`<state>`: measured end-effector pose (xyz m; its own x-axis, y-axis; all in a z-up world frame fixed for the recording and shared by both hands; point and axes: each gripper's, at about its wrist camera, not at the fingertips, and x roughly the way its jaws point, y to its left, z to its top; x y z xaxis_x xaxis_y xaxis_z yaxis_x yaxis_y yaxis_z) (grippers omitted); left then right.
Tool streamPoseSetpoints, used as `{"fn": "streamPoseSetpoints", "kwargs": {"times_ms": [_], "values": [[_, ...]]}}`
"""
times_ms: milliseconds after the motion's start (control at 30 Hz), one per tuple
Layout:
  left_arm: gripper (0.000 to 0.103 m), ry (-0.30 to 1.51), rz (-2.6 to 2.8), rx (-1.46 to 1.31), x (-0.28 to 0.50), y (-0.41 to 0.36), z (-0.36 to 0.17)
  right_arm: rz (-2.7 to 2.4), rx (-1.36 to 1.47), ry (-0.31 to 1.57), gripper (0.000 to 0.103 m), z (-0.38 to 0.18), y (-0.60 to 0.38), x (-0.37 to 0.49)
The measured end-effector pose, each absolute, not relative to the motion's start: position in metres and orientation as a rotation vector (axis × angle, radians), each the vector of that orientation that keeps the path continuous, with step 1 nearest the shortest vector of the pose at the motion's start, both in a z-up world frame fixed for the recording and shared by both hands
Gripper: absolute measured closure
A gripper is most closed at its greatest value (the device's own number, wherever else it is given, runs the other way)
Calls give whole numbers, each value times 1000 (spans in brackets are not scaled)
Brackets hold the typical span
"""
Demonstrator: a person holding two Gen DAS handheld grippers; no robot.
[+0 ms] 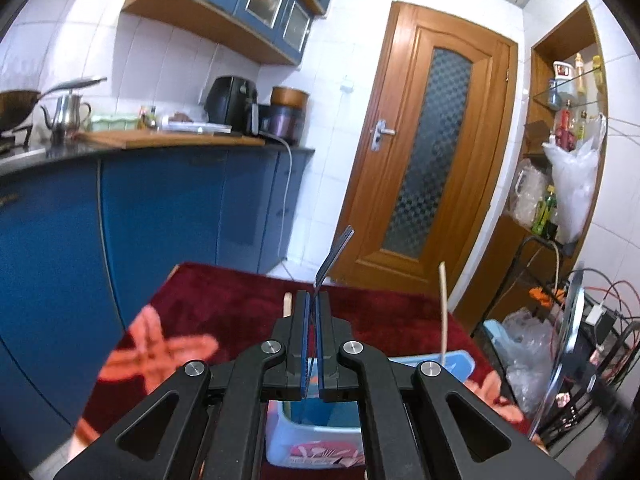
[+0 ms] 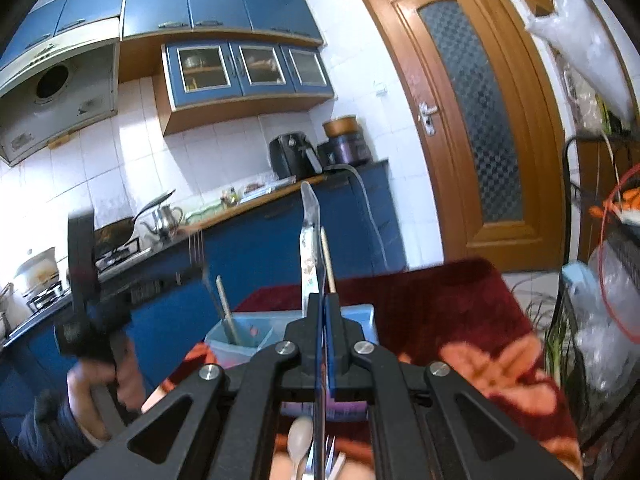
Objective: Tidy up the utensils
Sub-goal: 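Carry the fork and knife up and drop them into the blue caddy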
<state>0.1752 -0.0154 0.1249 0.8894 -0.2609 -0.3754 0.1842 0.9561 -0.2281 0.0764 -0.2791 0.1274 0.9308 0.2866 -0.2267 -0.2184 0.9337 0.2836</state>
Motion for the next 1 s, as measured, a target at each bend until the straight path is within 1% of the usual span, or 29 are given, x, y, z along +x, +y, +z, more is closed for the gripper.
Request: {"fn": "streamPoseSetpoints", "kwargs": {"times_ms": [200, 400, 500, 700, 767, 833, 867, 933, 967, 1000], "values": [[101, 438, -247, -177, 181, -14, 102, 198, 238, 195, 100, 134, -269, 113], [100, 449, -273, -168, 182, -12, 87, 116, 171, 133, 100, 127, -257, 137], [100, 448, -289, -187, 179, -10, 80, 94, 140, 149, 100, 116, -252, 146], [100, 481, -317, -179, 179, -15, 72, 89, 116, 249, 100, 88, -248, 156], [96, 483, -320, -170, 176, -17, 73, 101, 122, 280, 100, 84, -250, 156], [85, 487, -320, -167, 174, -18, 73, 126, 139, 315, 99, 83, -249, 158], [81, 487, -319, -165, 173, -19, 75, 131, 147, 327, 99, 83, -250, 158], [67, 489, -319, -160, 170, -21, 78, 145, 160, 348, 97, 86, -251, 156], [63, 487, -312, -156, 166, -22, 81, 149, 167, 352, 91, 87, -251, 154], [55, 485, -303, -152, 163, -23, 82, 151, 172, 355, 83, 88, -251, 153]]}}
